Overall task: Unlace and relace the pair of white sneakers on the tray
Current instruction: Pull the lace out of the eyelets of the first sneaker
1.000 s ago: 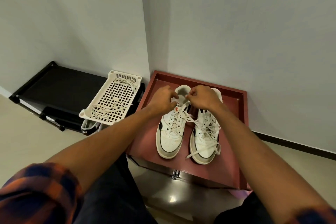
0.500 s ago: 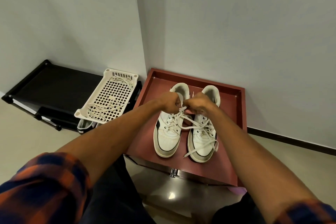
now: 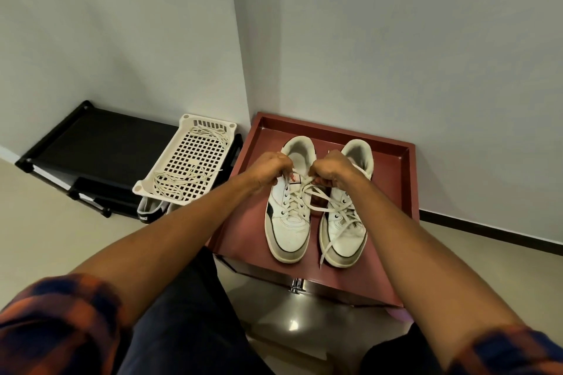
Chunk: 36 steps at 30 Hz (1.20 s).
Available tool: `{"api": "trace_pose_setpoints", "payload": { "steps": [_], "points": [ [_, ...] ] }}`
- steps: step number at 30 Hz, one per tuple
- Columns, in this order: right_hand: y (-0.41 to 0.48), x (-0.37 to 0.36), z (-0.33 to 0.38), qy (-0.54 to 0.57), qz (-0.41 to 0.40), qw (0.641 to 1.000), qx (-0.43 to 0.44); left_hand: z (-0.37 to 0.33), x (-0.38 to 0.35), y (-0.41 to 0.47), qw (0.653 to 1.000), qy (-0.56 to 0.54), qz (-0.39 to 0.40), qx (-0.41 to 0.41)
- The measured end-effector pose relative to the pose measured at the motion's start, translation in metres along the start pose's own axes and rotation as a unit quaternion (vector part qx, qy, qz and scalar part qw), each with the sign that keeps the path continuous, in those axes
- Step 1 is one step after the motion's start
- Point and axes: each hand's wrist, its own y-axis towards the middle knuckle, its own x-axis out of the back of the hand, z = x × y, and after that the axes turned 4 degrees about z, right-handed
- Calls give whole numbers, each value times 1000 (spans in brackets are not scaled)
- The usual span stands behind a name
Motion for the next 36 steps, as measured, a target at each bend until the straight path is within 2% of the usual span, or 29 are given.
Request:
{"api": "trace_pose_setpoints", "payload": {
  "steps": [3,7,10,12,14,16,17,20,23,25,27,29,31,33,34,36],
  "points": [
    [0,-5,-2,16,-35,999,9,-4,5,12,981,189,42,-27],
    [-3,-10,-3,27,-65,998,4,-25,6,18,946,301,120,-21],
    [-6,-11,-5,24,-81,996,-2,-31,-3,14,924,359,132,-21],
    [-7,-9,-8,25,-93,995,-6,-31,-3,7,949,282,140,7],
    [-5,-2,-11,25,-113,993,-10,-31,10,-3,981,124,144,31],
    [-3,4,-14,31,-125,992,-11,-20,29,-13,989,-15,137,42],
    [-1,5,-16,37,-122,992,-8,-11,37,-20,989,-50,132,48],
    [1,0,-16,32,-114,993,3,10,42,-28,989,-31,113,92],
    [-1,-9,-11,-10,-124,992,22,3,32,-22,975,163,125,80],
    [-2,-13,-8,-42,-135,990,24,-6,22,-17,961,233,144,33],
    [-5,-14,-8,-59,-140,988,23,-11,14,-13,972,192,134,-23],
    [-4,-13,-9,-51,-139,989,16,-16,16,-17,987,96,129,-24],
    [-2,-10,-8,-30,-132,991,8,-9,31,-20,988,-98,123,-2],
    [-2,-14,-2,-5,-121,993,11,8,58,-30,969,-242,52,-3],
    [-1,-14,-2,-6,-124,992,14,18,66,-34,967,-254,22,4],
    [-3,-16,-2,-24,-136,990,18,41,75,-42,980,-190,-7,50]
  ]
}}
